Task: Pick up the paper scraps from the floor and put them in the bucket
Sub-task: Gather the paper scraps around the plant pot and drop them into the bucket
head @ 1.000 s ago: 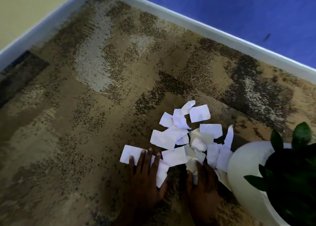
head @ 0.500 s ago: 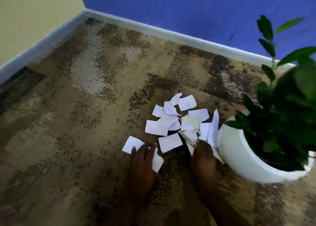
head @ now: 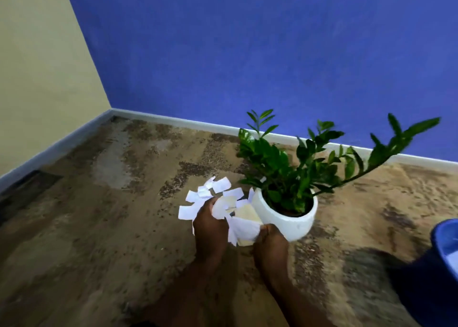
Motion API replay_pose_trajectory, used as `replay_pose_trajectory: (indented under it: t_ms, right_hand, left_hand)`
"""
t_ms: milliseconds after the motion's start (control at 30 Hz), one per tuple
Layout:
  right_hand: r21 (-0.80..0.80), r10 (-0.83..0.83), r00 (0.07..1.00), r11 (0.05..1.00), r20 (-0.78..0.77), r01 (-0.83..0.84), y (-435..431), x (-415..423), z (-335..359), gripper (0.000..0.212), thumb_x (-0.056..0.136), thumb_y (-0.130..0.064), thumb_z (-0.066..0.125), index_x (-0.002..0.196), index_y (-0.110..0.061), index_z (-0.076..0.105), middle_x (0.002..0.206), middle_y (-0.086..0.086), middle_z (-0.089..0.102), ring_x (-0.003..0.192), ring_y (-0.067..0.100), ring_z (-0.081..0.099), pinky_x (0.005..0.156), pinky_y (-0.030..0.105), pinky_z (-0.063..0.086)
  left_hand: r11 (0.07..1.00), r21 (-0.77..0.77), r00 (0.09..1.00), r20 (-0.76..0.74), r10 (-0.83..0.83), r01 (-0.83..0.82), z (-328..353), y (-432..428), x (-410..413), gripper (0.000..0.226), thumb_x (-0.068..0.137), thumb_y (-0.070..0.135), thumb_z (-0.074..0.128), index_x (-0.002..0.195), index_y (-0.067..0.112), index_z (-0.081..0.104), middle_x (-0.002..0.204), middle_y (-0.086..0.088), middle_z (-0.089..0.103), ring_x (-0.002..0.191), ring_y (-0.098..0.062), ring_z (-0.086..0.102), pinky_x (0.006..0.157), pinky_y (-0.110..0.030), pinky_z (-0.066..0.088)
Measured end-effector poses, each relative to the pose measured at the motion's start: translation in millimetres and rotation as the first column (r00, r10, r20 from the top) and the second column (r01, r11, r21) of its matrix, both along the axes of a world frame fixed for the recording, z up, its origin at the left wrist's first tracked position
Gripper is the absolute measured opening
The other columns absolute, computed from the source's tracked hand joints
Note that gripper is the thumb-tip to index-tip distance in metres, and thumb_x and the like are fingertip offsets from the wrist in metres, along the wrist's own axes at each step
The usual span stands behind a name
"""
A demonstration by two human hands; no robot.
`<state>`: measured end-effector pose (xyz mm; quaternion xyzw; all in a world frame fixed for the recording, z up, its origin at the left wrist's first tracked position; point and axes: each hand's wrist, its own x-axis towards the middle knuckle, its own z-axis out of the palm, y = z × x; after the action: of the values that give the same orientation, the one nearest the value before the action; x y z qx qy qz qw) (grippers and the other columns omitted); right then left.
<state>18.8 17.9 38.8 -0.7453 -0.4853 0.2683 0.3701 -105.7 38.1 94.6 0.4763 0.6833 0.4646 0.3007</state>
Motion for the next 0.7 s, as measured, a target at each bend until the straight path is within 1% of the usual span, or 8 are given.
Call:
replay_pose_trajectory:
  t_ms: [67, 133, 200, 333, 467, 533, 600, 700]
  right_hand:
    - [0.092, -0.063, 0.998, 0.994, 0.024, 0.060, -15, 14, 11, 0.023, 0.093, -0.019, 0.043, 0.090, -0.009, 0.064, 0.085, 0.013, 0.067, 0.081, 0.027, 0.064, 0.068, 0.030, 0.048]
    - [0.163, -0.100, 0.995, 0.982, 0.022, 0.095, -33, 33, 12, 0.028, 0.095, -0.016, 0.044, 0.090, -0.001, 0.068, 0.087, 0.018, 0.070, 0.080, 0.028, 0.066, 0.066, 0.029, 0.047]
    - [0.080, -0.131, 0.991, 0.988, -0.043, 0.134, -54, 55, 15, 0.029, 0.096, -0.014, 0.042, 0.088, -0.002, 0.068, 0.083, 0.021, 0.070, 0.077, 0.034, 0.067, 0.066, 0.039, 0.053]
    - [0.027, -0.224, 0.963, 0.973, -0.153, 0.230, -100, 102, 33, 0.029, 0.092, -0.018, 0.045, 0.071, -0.005, 0.060, 0.065, 0.016, 0.064, 0.064, 0.035, 0.063, 0.058, 0.044, 0.053]
    - [0.079, -0.282, 0.850, 0.933, -0.446, 0.351, -141, 158, 85, 0.024, 0.089, -0.015, 0.050, 0.069, -0.006, 0.060, 0.049, 0.011, 0.061, 0.044, 0.022, 0.057, 0.044, 0.035, 0.049]
    - [0.178, -0.303, 0.820, 0.884, -0.486, 0.432, -154, 192, 114, 0.023, 0.084, -0.016, 0.049, 0.068, -0.005, 0.061, 0.048, 0.016, 0.060, 0.042, 0.022, 0.055, 0.043, 0.032, 0.047]
    - [0.238, -0.372, 0.791, 0.814, -0.486, 0.529, -160, 228, 138, 0.021, 0.080, -0.017, 0.048, 0.066, -0.007, 0.061, 0.049, 0.019, 0.060, 0.041, 0.025, 0.056, 0.043, 0.033, 0.048]
    - [0.253, -0.534, 0.745, 0.717, -0.400, 0.650, -162, 281, 156, 0.020, 0.082, -0.009, 0.048, 0.064, -0.003, 0.054, 0.048, 0.018, 0.059, 0.039, 0.024, 0.060, 0.042, 0.030, 0.050]
  left_hand:
    - [0.998, -0.057, 0.998, 0.065, 0.015, -0.011, 1, -7, 14, 0.034, 0.087, 0.007, 0.058, 0.121, 0.010, 0.061, 0.117, 0.001, 0.063, 0.112, -0.020, 0.057, 0.095, -0.027, 0.042]
    - [0.990, -0.138, 0.996, 0.089, -0.002, 0.014, 2, -17, 36, 0.043, 0.084, 0.010, 0.061, 0.127, 0.015, 0.058, 0.125, -0.003, 0.062, 0.115, -0.024, 0.056, 0.099, -0.036, 0.044]
    - [0.989, -0.145, 0.991, 0.130, -0.017, 0.036, -1, -33, 57, 0.047, 0.081, 0.013, 0.064, 0.127, 0.019, 0.057, 0.128, -0.002, 0.061, 0.113, -0.021, 0.056, 0.095, -0.033, 0.045]
    - [0.987, -0.126, 0.989, 0.128, -0.081, 0.097, 16, -68, 109, 0.043, 0.084, 0.023, 0.067, 0.125, 0.025, 0.057, 0.125, 0.004, 0.059, 0.110, -0.018, 0.055, 0.090, -0.029, 0.043]
    - [0.964, 0.005, 0.955, 0.132, -0.264, 0.266, 57, -93, 168, 0.041, 0.078, 0.015, 0.067, 0.113, 0.035, 0.059, 0.103, 0.015, 0.057, 0.095, -0.011, 0.053, 0.073, -0.022, 0.041]
    - [0.927, 0.111, 0.912, 0.171, -0.374, 0.359, 81, -100, 206, 0.045, 0.076, 0.008, 0.066, 0.105, 0.040, 0.057, 0.095, 0.021, 0.059, 0.089, -0.001, 0.052, 0.068, -0.016, 0.039]
    - [0.887, 0.189, 0.866, 0.205, -0.456, 0.422, 99, -103, 246, 0.044, 0.075, 0.002, 0.065, 0.109, 0.030, 0.063, 0.099, 0.018, 0.064, 0.093, -0.002, 0.056, 0.074, -0.014, 0.040]
    - [0.845, 0.175, 0.807, 0.250, -0.535, 0.506, 115, -106, 311, 0.042, 0.078, 0.005, 0.062, 0.118, 0.018, 0.062, 0.113, 0.001, 0.068, 0.103, -0.018, 0.062, 0.087, -0.028, 0.051]
